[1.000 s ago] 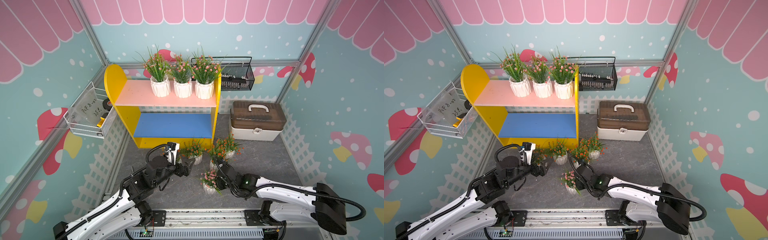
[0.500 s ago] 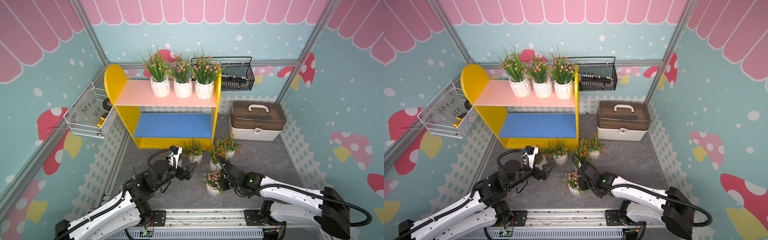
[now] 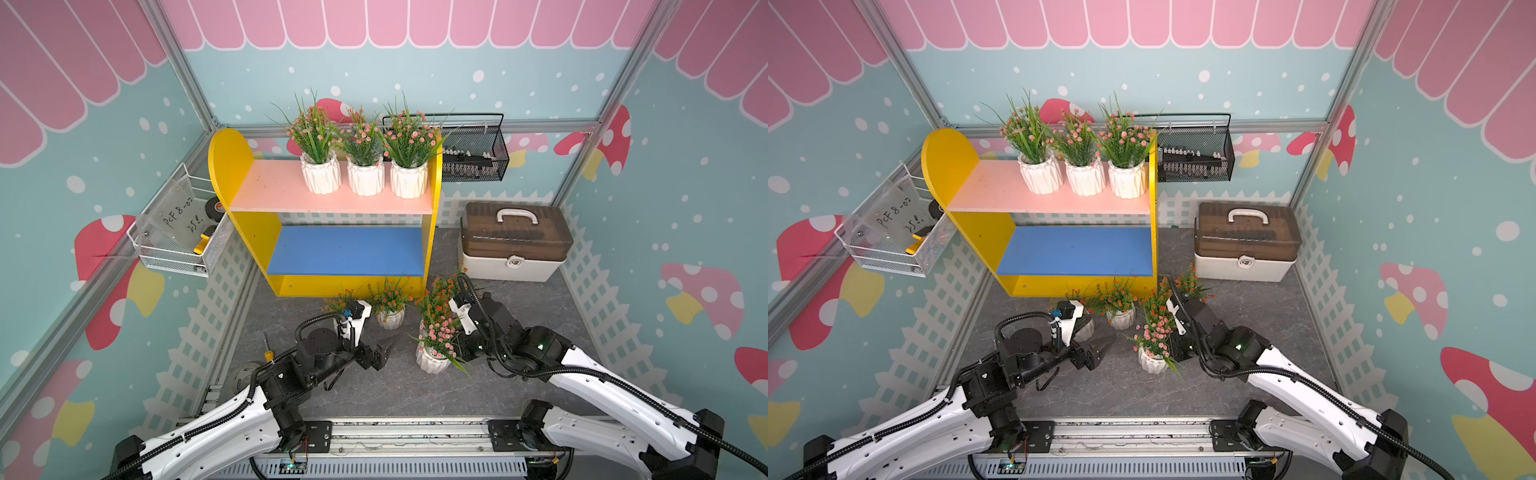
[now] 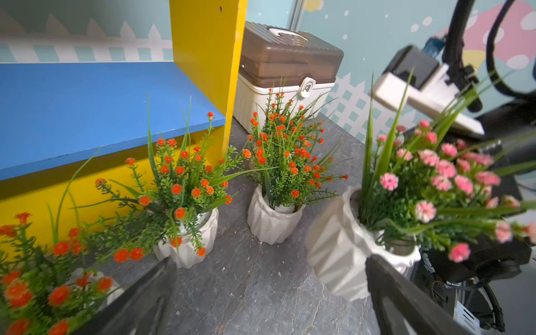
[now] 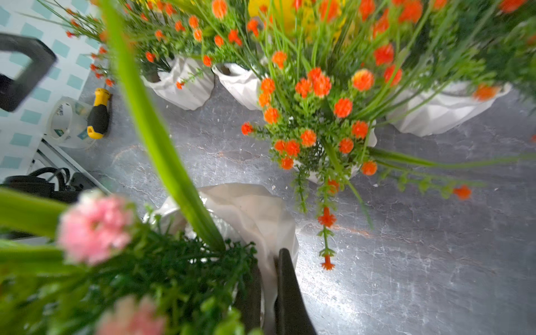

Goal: Place the baby's breath potted plants on the rack by color
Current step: Pick up the baby's breath potted plant from the center of the board, then place the baby's breath potted plant on the rack.

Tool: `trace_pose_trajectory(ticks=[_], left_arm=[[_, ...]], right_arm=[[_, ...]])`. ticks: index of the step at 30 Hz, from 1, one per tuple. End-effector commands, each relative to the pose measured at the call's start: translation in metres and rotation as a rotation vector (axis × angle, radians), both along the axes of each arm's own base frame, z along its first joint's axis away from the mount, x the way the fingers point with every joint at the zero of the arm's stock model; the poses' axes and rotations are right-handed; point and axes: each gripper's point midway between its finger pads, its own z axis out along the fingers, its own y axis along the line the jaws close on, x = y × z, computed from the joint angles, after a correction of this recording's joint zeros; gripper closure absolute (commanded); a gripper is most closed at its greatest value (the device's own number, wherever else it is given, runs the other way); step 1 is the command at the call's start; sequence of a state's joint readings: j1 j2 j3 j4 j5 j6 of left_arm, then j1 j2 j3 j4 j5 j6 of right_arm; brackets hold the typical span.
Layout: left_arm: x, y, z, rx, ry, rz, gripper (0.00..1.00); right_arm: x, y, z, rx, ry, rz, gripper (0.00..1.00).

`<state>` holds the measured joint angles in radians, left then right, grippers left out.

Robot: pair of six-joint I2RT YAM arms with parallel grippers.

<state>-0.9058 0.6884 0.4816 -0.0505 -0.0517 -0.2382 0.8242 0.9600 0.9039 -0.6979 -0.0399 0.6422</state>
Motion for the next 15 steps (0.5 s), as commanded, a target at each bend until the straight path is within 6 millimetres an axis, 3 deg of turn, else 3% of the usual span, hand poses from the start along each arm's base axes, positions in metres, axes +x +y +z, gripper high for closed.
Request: trace_pose_trajectory(ticks=[1,7,15], left_arm=[[-0.008,-0.011,0.012,-0.009,-0.1,-0.071,0.01],[-0.022,-0.027,0.013,0.003,-0.2,-0.155,0.01],[-0.03,-0.051,0.014,0.031,-0.266,-0.225,0.01]], right_arm=[[0.005,0.007,0.034,0.039,-0.049,0.059,1.0],[0.018,0.013,0.061,0.042,-0.085,0.09,1.0],[0.025,0.023,0.072,0.059,-0.079,0.13,1.0]])
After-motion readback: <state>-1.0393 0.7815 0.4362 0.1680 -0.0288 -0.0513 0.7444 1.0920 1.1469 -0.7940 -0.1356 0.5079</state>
